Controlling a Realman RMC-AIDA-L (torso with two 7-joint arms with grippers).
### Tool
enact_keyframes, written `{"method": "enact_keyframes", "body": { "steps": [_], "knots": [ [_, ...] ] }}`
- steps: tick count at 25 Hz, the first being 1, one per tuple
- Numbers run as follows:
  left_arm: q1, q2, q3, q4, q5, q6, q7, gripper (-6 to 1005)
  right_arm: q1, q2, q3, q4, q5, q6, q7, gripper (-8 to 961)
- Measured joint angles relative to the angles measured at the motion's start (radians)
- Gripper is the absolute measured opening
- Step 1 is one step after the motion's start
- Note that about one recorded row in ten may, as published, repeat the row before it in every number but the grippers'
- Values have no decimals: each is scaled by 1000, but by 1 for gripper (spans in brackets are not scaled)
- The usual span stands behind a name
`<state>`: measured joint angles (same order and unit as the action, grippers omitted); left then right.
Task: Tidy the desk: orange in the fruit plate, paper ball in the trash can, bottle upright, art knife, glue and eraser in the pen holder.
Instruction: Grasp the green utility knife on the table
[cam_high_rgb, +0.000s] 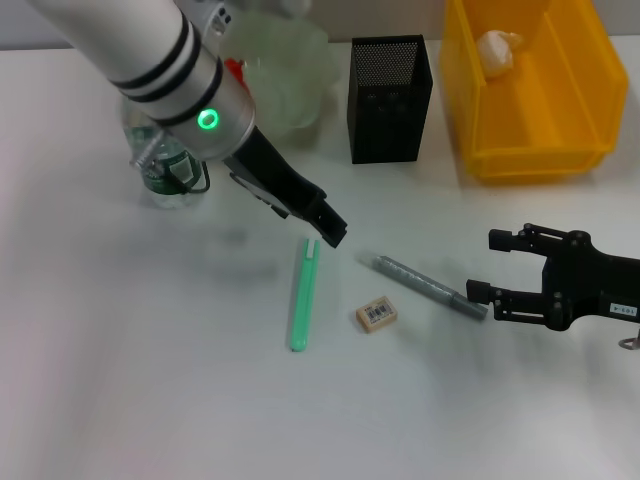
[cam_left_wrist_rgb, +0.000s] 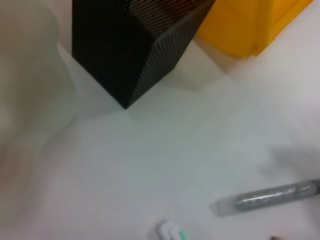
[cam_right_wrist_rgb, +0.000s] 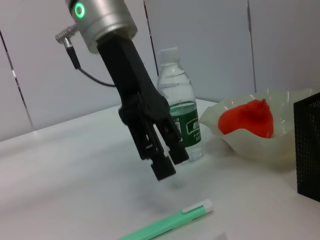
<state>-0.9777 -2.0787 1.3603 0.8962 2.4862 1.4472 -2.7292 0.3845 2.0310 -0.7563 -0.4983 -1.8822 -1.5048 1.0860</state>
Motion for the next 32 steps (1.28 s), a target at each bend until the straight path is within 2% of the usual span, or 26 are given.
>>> {"method": "enact_keyframes", "body": {
  "steps": [6,8,12,32],
  "knots": [
    [-3,-1,74,-34,-6,-62,-6,782,-2,0,0,3,0,13,0,784],
    [-3,-1,132,-53,-17,-103,-11,781,-3,0,0,5,0,22,0,784],
    [-3,-1,169,-73,-27,-138,-18,777,-3,0,0,6,0,24,0,784],
    [7,-1,271,-116,-77,-211,-21,758,1,0,0,6,0,37,0,783]
  ]
}}
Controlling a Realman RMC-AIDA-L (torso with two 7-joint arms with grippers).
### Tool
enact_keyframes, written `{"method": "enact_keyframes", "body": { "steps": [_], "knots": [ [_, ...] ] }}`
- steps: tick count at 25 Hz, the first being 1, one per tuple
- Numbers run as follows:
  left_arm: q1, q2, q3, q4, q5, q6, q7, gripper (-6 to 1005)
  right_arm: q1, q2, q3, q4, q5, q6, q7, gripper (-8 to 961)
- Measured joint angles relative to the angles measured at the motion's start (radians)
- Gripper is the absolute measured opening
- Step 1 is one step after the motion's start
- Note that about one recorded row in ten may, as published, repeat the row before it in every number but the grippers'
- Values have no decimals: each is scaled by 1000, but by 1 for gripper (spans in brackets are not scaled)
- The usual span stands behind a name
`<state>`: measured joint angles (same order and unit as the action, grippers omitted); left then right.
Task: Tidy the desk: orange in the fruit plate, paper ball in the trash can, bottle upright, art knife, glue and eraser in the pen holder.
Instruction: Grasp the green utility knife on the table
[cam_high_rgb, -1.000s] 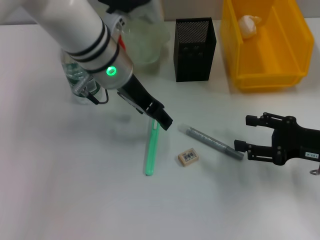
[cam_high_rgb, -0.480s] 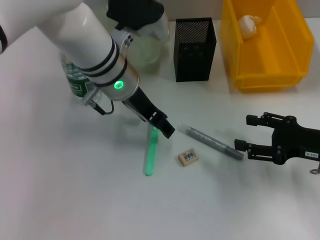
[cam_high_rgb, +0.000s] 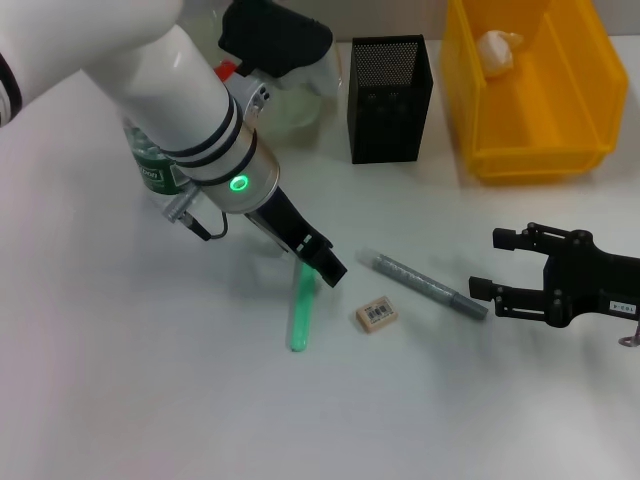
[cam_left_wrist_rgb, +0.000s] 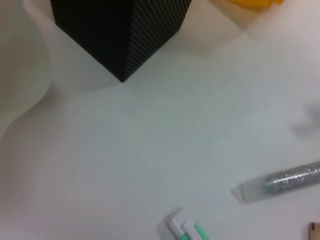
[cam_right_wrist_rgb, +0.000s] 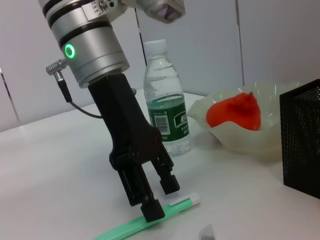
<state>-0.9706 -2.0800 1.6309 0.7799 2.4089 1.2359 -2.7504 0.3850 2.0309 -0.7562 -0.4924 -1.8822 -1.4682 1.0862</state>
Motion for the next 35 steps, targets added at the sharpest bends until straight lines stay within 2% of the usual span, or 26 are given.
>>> {"method": "enact_keyframes", "body": {
  "steps": [9,15,31,35],
  "knots": [
    [3,0,44,-1,-1,-10,-2,750,0,2,0,0,0,0,6,783],
    [3,0,60,-1,-2,-15,-2,592,0,3,0,0,0,0,6,783],
    [0,0,107,10,-2,-21,-1,586,0,3,0,0,3,0,10,783],
    [-4,0,115,10,-2,-18,-1,461,1,3,0,0,3,0,10,783]
  ]
}}
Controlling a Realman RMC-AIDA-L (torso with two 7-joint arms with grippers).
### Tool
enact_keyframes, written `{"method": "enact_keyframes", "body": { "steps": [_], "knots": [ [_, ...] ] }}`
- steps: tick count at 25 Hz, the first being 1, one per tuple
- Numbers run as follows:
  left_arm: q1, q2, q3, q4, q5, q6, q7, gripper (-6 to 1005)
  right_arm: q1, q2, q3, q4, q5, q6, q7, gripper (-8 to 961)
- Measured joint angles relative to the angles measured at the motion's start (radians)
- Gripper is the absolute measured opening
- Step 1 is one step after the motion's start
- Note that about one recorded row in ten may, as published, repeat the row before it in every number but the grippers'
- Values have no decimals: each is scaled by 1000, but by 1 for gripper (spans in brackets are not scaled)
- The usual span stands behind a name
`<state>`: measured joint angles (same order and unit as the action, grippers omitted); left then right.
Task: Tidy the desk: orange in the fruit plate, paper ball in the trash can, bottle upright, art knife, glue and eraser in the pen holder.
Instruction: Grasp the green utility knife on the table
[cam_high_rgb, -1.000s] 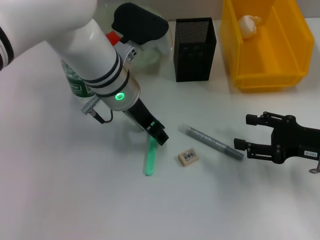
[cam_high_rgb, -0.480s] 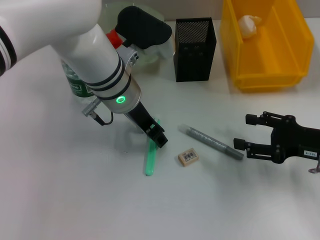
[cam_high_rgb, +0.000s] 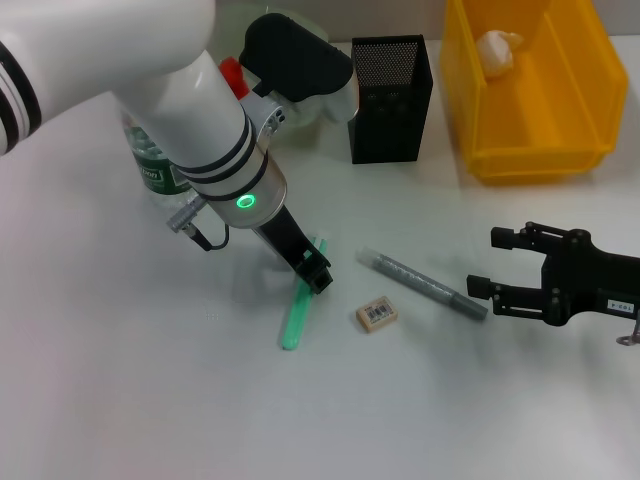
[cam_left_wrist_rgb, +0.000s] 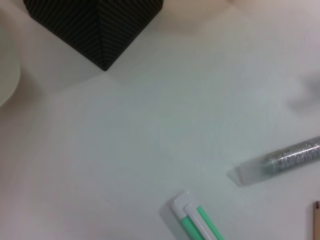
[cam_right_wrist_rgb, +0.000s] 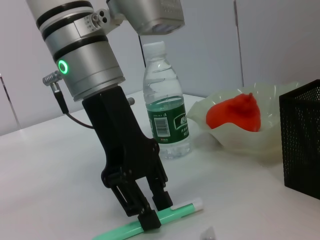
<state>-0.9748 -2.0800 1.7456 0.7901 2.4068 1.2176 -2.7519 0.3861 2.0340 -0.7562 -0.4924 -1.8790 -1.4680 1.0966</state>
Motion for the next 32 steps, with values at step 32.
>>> {"method": "enact_keyframes", "body": {
  "steps": [32],
  "knots": [
    [-14,0,26,5,9,30,8,245,10,-2,0,0,-2,0,11,783]
  ]
}}
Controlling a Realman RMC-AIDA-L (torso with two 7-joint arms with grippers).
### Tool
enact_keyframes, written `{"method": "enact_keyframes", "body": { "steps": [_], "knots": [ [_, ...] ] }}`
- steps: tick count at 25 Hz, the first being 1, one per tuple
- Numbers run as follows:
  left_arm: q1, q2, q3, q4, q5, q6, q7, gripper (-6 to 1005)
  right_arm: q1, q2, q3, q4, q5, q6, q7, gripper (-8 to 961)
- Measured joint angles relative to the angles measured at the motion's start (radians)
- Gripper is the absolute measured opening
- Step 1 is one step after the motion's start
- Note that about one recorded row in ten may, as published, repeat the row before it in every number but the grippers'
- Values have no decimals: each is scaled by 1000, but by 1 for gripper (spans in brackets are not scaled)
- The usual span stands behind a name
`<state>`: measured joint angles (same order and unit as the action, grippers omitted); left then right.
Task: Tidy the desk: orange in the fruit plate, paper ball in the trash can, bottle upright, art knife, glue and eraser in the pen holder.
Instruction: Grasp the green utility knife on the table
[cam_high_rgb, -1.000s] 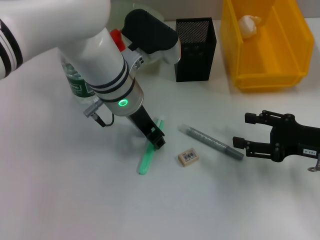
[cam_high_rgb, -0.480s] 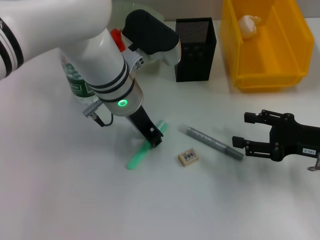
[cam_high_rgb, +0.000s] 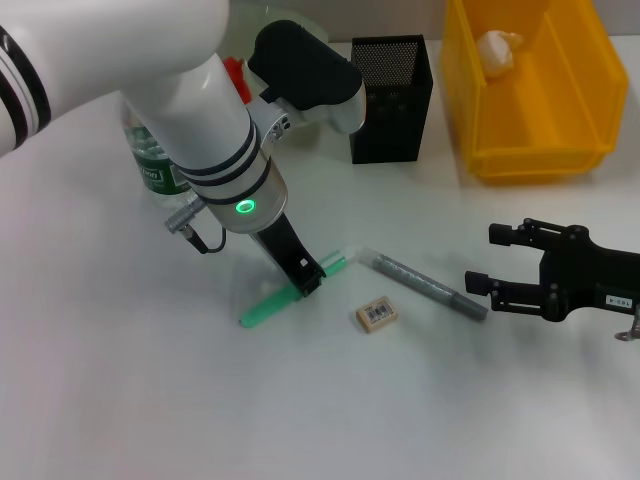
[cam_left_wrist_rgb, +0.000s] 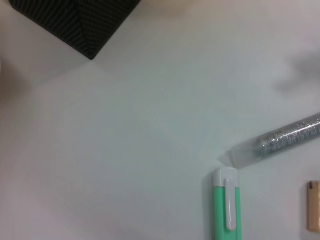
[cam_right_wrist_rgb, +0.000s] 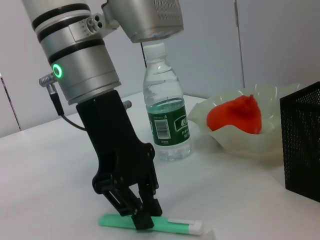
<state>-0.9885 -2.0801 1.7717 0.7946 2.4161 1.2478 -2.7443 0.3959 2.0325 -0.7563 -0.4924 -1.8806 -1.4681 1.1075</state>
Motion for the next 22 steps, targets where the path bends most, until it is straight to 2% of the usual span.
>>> {"method": "enact_keyframes", "body": {
  "steps": [3,14,22],
  "knots": [
    [-4,0,0,0,0,13,3,218,0,0,0,0,1,0,0,783],
    [-9,0,27,0,4,14,7,235,0,0,0,0,3,2,0,783],
    [-9,0,28,1,13,12,6,283,0,0,0,0,3,2,0,783]
  ]
}}
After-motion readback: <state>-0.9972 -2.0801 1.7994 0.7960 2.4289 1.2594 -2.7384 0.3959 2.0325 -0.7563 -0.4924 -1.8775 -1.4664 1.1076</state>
